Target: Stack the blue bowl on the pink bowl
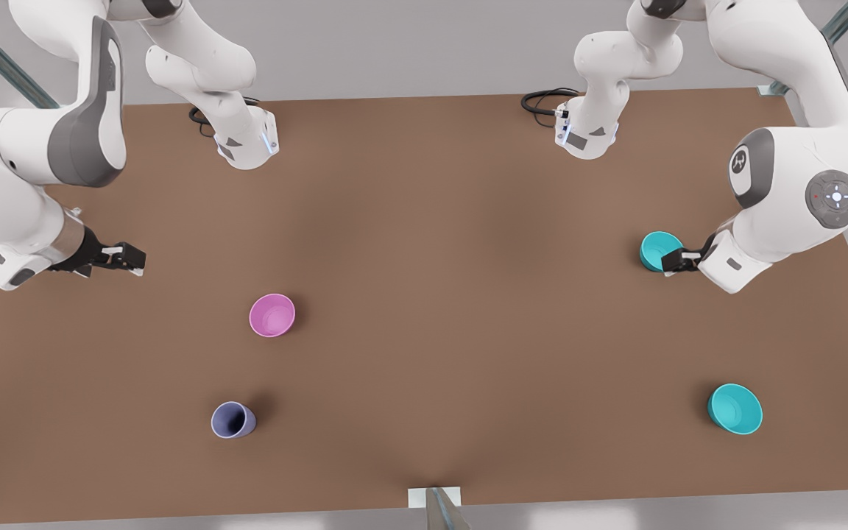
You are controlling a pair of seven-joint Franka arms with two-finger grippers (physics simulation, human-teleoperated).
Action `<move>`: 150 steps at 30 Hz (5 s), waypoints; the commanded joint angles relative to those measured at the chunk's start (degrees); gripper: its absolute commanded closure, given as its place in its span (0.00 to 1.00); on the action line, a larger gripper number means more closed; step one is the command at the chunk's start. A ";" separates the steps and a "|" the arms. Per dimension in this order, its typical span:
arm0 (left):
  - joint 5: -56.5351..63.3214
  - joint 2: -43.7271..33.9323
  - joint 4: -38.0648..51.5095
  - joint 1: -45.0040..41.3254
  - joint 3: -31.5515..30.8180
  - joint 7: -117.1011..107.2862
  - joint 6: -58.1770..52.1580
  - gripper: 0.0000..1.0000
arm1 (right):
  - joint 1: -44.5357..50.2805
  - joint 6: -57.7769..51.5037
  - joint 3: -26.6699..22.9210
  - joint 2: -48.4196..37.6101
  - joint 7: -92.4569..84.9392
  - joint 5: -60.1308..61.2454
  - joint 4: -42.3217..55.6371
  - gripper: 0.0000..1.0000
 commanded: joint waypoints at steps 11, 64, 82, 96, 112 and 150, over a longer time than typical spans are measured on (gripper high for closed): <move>-0.14 0.74 -0.05 0.58 0.08 0.40 0.61 0.00 | 3.24 26.65 0.70 23.50 -0.03 8.97 -9.98 0.00; -3.04 4.96 -0.49 4.44 0.00 0.76 -4.13 0.00 | 34.00 42.05 5.53 55.23 73.63 25.15 28.25 0.77; -5.94 4.17 -35.55 17.27 9.14 37.49 28.03 0.00 | 1.75 -7.61 3.60 22.02 -14.35 -10.45 22.45 0.00; -8.40 10.06 -40.92 16.83 8.96 42.59 32.95 0.00 | 7.28 6.54 -1.67 6.27 -11.28 -0.96 0.56 0.00; -12.97 2.23 -32.14 7.09 3.60 16.50 22.93 0.79 | 7.28 4.96 -1.67 11.90 -11.45 -3.86 8.82 0.00; -16.66 47.67 35.54 -22.80 -2.46 -46.27 11.95 0.79 | 7.46 3.90 -1.67 13.22 -11.45 -3.95 9.79 0.00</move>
